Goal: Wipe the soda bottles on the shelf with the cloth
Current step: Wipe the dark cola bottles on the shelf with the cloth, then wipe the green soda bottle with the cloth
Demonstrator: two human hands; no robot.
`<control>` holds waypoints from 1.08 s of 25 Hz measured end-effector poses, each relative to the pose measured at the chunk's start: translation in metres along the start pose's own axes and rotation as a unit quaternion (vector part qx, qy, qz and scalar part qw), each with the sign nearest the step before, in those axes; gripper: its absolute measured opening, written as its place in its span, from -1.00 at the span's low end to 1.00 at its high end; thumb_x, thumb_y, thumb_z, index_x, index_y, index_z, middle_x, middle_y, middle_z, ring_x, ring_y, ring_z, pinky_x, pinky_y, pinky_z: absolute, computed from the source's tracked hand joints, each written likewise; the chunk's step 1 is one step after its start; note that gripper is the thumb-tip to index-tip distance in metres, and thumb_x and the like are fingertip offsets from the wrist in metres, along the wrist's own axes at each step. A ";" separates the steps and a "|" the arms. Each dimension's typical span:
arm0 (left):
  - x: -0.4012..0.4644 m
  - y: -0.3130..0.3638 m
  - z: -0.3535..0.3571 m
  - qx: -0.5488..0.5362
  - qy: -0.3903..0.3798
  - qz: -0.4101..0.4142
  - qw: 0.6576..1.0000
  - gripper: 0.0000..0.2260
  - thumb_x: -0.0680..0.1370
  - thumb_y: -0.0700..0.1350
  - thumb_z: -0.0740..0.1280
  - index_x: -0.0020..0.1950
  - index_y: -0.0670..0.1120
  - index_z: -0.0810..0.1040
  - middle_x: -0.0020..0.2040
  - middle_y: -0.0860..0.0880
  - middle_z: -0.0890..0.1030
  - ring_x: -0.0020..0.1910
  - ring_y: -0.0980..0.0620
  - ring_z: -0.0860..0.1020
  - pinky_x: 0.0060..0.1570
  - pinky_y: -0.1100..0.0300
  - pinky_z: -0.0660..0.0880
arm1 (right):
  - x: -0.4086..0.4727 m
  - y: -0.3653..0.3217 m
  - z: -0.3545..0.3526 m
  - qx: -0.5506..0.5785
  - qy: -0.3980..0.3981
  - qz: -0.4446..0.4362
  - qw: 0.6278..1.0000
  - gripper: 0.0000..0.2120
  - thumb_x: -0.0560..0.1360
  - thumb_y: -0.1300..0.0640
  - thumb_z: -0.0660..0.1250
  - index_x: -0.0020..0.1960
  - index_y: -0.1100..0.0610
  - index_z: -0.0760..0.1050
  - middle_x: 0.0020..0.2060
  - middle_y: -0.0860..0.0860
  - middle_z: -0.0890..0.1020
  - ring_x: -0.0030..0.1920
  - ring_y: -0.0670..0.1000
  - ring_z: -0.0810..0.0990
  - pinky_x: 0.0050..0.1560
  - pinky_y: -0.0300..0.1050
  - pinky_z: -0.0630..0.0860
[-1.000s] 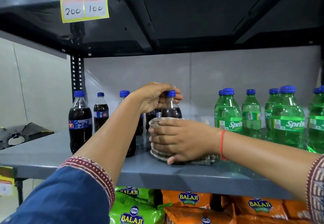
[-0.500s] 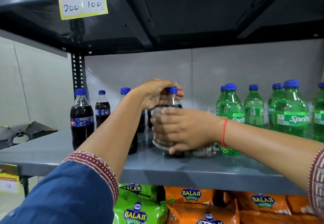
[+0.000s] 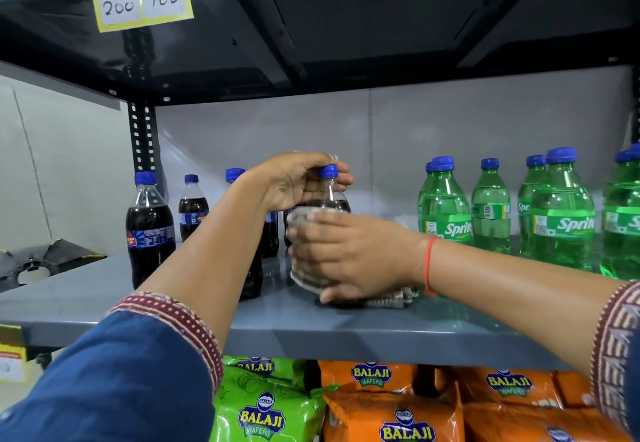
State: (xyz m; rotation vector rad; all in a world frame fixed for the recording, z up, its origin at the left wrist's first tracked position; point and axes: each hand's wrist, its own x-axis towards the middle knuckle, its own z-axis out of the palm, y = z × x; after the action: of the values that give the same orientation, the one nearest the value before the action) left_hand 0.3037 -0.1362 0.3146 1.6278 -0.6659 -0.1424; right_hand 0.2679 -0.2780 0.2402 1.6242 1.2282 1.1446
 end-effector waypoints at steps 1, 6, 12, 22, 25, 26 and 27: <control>0.000 0.000 0.000 0.001 -0.001 0.000 1.000 -0.78 0.53 -0.13 0.20 -0.02 -0.22 0.58 -0.27 -0.05 0.72 -0.26 0.06 0.67 -0.22 0.26 0.61 | 0.000 0.000 0.000 0.000 -0.003 -0.008 1.000 -0.55 0.51 -0.16 0.18 0.17 0.15 0.56 0.15 0.03 0.64 0.30 0.07 0.49 0.34 0.04 0.40; 0.002 -0.001 -0.003 0.000 -0.005 0.001 1.000 -0.80 0.52 -0.13 0.22 -0.04 -0.20 0.59 -0.25 -0.07 0.72 -0.24 0.06 0.67 -0.14 0.22 0.60 | -0.013 -0.003 -0.003 0.004 -0.017 0.064 0.998 -0.45 0.42 -0.24 0.27 0.28 0.07 0.47 0.28 -0.03 0.55 0.37 0.05 0.40 0.30 0.30 0.32; 0.006 -0.001 -0.004 0.001 -0.008 0.000 1.000 -0.80 0.52 -0.13 0.23 -0.05 -0.19 0.60 -0.23 -0.06 0.72 -0.21 0.04 0.68 -0.23 0.26 0.61 | -0.039 -0.019 -0.019 0.063 0.002 0.110 0.992 -0.70 0.55 0.19 0.10 0.19 0.10 0.52 0.21 0.02 0.61 0.15 0.13 0.59 -0.12 -0.05 0.61; 0.000 0.059 0.059 0.156 0.110 0.276 0.942 -0.94 0.39 -0.06 0.40 -0.18 0.05 0.66 -0.10 0.11 0.66 -0.02 0.16 0.60 0.09 0.22 0.50 | -0.083 -0.031 -0.096 0.090 -0.001 0.200 0.976 -0.60 0.40 0.25 0.16 0.20 0.09 0.52 0.23 0.03 0.59 0.18 0.15 0.56 -0.07 0.03 0.61; 0.016 0.056 0.106 0.158 -0.003 0.212 0.964 -0.89 0.37 0.06 0.41 -0.24 0.05 0.63 -0.04 0.00 0.65 0.07 0.03 0.57 0.21 0.11 0.44 | -0.100 -0.025 -0.100 0.085 -0.034 0.251 0.964 -0.53 0.31 0.20 0.17 0.20 0.09 0.52 0.22 0.04 0.59 0.16 0.16 0.57 -0.06 0.04 0.62; 0.025 0.051 0.117 0.164 -0.011 0.179 0.970 -0.86 0.39 0.08 0.39 -0.18 0.03 0.61 0.01 -0.04 0.62 0.09 0.01 0.54 0.23 0.10 0.41 | -0.105 -0.022 -0.098 0.070 -0.050 0.253 0.964 -0.54 0.31 0.18 0.18 0.19 0.08 0.52 0.21 0.04 0.59 0.14 0.15 0.58 -0.08 0.01 0.62; 0.033 0.045 0.122 0.154 -0.009 0.147 0.977 -0.80 0.42 0.09 0.36 -0.12 -0.01 0.58 0.04 -0.06 0.59 0.09 0.01 0.52 0.22 0.11 0.39 | -0.109 -0.018 -0.095 0.060 -0.064 0.247 0.965 -0.55 0.31 0.17 0.21 0.20 0.09 0.52 0.21 0.04 0.59 0.15 0.15 0.57 -0.09 0.01 0.62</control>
State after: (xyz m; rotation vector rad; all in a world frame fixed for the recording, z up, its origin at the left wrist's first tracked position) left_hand 0.2597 -0.2600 0.3436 1.8021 -0.9708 0.1707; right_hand 0.1586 -0.3741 0.2291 2.1380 0.8403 1.2522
